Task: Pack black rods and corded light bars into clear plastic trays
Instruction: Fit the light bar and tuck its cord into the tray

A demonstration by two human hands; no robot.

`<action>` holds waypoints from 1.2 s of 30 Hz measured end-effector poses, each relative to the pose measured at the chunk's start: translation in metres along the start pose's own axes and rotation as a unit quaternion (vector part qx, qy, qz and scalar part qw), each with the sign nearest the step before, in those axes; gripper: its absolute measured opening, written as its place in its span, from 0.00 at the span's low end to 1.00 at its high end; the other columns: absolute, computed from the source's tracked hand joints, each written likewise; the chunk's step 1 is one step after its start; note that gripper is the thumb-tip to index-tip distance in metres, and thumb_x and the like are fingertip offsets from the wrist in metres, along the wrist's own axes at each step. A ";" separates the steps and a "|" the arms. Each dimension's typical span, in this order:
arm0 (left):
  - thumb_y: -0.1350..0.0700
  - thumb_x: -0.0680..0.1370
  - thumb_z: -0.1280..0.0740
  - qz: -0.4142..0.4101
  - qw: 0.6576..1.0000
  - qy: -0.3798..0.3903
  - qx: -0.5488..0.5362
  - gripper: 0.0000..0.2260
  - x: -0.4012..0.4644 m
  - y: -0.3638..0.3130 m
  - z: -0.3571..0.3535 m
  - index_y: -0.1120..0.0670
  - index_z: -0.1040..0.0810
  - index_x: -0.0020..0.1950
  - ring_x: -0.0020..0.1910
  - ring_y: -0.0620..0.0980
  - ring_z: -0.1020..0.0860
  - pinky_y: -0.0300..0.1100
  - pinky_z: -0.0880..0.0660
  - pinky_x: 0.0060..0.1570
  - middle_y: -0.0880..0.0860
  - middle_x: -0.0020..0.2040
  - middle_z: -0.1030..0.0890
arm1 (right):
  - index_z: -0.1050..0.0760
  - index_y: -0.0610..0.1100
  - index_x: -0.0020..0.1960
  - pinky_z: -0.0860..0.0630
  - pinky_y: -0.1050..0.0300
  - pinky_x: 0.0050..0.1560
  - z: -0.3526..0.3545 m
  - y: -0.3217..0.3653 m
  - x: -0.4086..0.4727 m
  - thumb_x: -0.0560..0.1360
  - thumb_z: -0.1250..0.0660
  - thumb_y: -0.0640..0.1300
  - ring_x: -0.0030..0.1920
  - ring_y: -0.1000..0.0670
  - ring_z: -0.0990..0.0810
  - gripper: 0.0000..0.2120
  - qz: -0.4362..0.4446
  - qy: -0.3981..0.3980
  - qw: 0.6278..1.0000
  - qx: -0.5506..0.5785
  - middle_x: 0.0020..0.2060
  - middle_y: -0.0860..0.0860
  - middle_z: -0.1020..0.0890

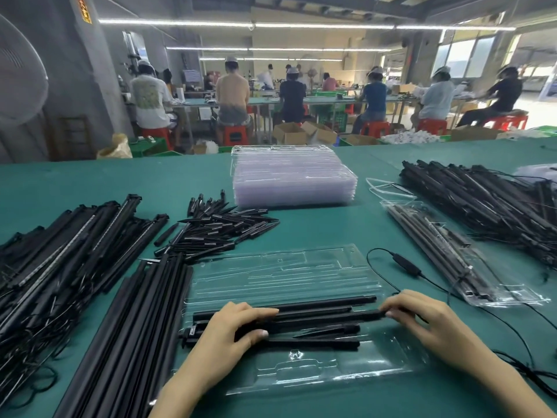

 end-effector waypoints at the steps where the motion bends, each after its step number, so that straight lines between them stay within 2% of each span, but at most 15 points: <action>1: 0.49 0.76 0.32 -0.001 1.000 0.002 -0.001 0.15 0.000 -0.001 -0.001 0.29 0.25 0.57 0.51 0.40 0.29 0.36 0.33 0.55 0.39 0.46 0.22 | 0.20 0.49 0.48 0.25 0.60 0.44 0.000 -0.002 0.000 0.75 0.33 0.42 0.43 0.58 0.20 0.04 -0.009 -0.001 1.000 -0.004 0.42 0.59 0.20; 7: 0.50 0.76 0.34 -0.008 1.000 0.005 0.001 0.12 -0.001 -0.009 0.000 0.33 0.21 0.55 0.58 0.37 0.26 0.38 0.31 0.60 0.36 0.47 0.24 | 0.21 0.50 0.46 0.24 0.59 0.41 -0.011 -0.004 0.005 0.74 0.30 0.44 0.41 0.58 0.23 0.02 -0.013 0.043 0.996 -0.077 0.46 0.58 0.25; 11: 0.51 0.79 0.35 -0.028 0.995 0.014 0.097 0.14 -0.003 -0.018 -0.001 0.33 0.24 0.59 0.60 0.33 0.30 0.39 0.34 0.61 0.34 0.49 0.27 | 0.21 0.49 0.41 0.28 0.62 0.47 -0.009 0.005 0.010 0.67 0.23 0.43 0.41 0.56 0.23 0.08 0.022 0.031 0.983 -0.180 0.43 0.55 0.23; 13: 0.49 0.80 0.39 -0.032 0.989 0.018 0.146 0.14 -0.004 -0.022 -0.002 0.31 0.27 0.61 0.60 0.34 0.33 0.36 0.38 0.60 0.33 0.53 0.29 | 0.21 0.52 0.41 0.35 0.57 0.54 -0.006 0.003 0.009 0.67 0.22 0.45 0.46 0.56 0.23 0.08 0.023 0.009 0.980 -0.197 0.45 0.57 0.22; 15: 0.49 0.80 0.38 -0.046 0.982 0.013 0.184 0.15 -0.005 -0.028 -0.002 0.31 0.27 0.62 0.59 0.34 0.34 0.34 0.41 0.58 0.33 0.55 0.28 | 0.20 0.56 0.51 0.39 0.54 0.59 0.005 -0.013 0.005 0.73 0.29 0.48 0.57 0.58 0.27 0.08 -0.024 -0.021 0.987 -0.160 0.55 0.60 0.24; 16: 0.51 0.78 0.34 -0.063 0.978 -0.001 0.199 0.15 -0.006 -0.032 -0.001 0.32 0.25 0.60 0.56 0.34 0.33 0.34 0.40 0.54 0.34 0.53 0.26 | 0.22 0.57 0.58 0.41 0.53 0.62 0.012 -0.024 0.002 0.75 0.34 0.47 0.62 0.59 0.31 0.12 -0.057 -0.028 0.988 -0.140 0.60 0.60 0.27; 18: 0.53 0.74 0.29 -0.099 0.971 -0.031 0.217 0.12 -0.009 -0.043 0.002 0.36 0.19 0.53 0.49 0.35 0.32 0.35 0.39 0.47 0.36 0.46 0.22 | 0.28 0.58 0.66 0.43 0.52 0.64 0.020 -0.041 -0.005 0.76 0.36 0.35 0.67 0.57 0.36 0.24 -0.094 -0.012 0.984 -0.150 0.67 0.59 0.31; 20: 0.50 0.73 0.34 -0.129 0.955 -0.053 0.261 0.09 -0.009 -0.053 0.004 0.37 0.17 0.47 0.45 0.36 0.32 0.35 0.38 0.43 0.37 0.41 0.21 | 0.27 0.56 0.66 0.43 0.53 0.64 0.027 -0.044 -0.006 0.64 0.34 0.23 0.66 0.53 0.34 0.39 -0.082 0.004 0.969 -0.232 0.67 0.54 0.28; 22: 0.55 0.65 0.26 -0.142 0.942 -0.051 0.301 0.12 -0.007 -0.056 0.000 0.38 0.16 0.43 0.44 0.38 0.30 0.36 0.38 0.44 0.39 0.40 0.21 | 0.23 0.52 0.63 0.42 0.51 0.61 0.036 -0.038 -0.005 0.53 0.32 0.20 0.63 0.50 0.33 0.45 -0.060 -0.001 0.952 -0.301 0.64 0.49 0.24; 24: 0.62 0.48 0.19 -0.137 0.932 -0.019 0.334 0.27 -0.003 -0.053 -0.008 0.40 0.15 0.41 0.43 0.41 0.27 0.38 0.37 0.45 0.42 0.41 0.19 | 0.23 0.50 0.63 0.37 0.48 0.61 0.044 -0.038 -0.002 0.52 0.31 0.21 0.62 0.46 0.29 0.44 -0.074 -0.013 0.947 -0.313 0.63 0.47 0.23; 26: 0.63 0.42 0.21 -0.149 0.919 -0.015 0.365 0.31 -0.002 -0.056 -0.014 0.42 0.15 0.42 0.41 0.43 0.24 0.39 0.37 0.45 0.43 0.41 0.19 | 0.25 0.49 0.65 0.31 0.46 0.61 0.048 -0.045 0.005 0.61 0.32 0.23 0.62 0.43 0.26 0.37 -0.117 -0.023 0.946 -0.302 0.64 0.47 0.23; 27: 0.63 0.42 0.21 -0.157 0.915 -0.018 0.370 0.31 -0.002 -0.058 -0.015 0.43 0.15 0.42 0.40 0.43 0.23 0.39 0.37 0.45 0.43 0.41 0.19 | 0.27 0.49 0.67 0.30 0.47 0.62 0.048 -0.051 0.010 0.67 0.34 0.26 0.64 0.44 0.27 0.33 -0.132 -0.024 0.946 -0.296 0.65 0.48 0.25; 30: 0.61 0.48 0.22 -0.175 0.919 -0.035 0.352 0.25 -0.002 -0.065 -0.018 0.44 0.15 0.42 0.40 0.42 0.27 0.37 0.37 0.44 0.42 0.39 0.20 | 0.34 0.54 0.71 0.37 0.58 0.66 0.027 -0.058 0.020 0.79 0.43 0.38 0.69 0.54 0.35 0.23 -0.139 0.067 0.946 -0.286 0.69 0.58 0.32; 33: 0.60 0.57 0.30 -0.189 0.927 -0.062 0.318 0.18 -0.004 -0.067 -0.014 0.43 0.15 0.42 0.41 0.39 0.32 0.36 0.37 0.44 0.40 0.38 0.21 | 0.29 0.56 0.66 0.35 0.58 0.64 0.002 -0.042 0.022 0.80 0.43 0.41 0.65 0.57 0.31 0.17 -0.082 0.145 0.975 -0.146 0.64 0.62 0.28; 36: 0.61 0.59 0.23 -0.175 0.934 -0.068 0.303 0.18 -0.003 -0.067 -0.008 0.42 0.16 0.42 0.40 0.37 0.32 0.34 0.36 0.43 0.38 0.37 0.22 | 0.25 0.58 0.59 0.32 0.60 0.61 -0.008 -0.026 0.015 0.78 0.36 0.55 0.58 0.63 0.28 0.11 -0.041 0.183 0.980 -0.065 0.55 0.65 0.23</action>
Point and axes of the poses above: each hand's wrist, its own x-axis towards the middle knuckle, its own z-axis out of the back of the hand, y = z × x, the point moved 9 cm from there along x, towards the middle knuckle
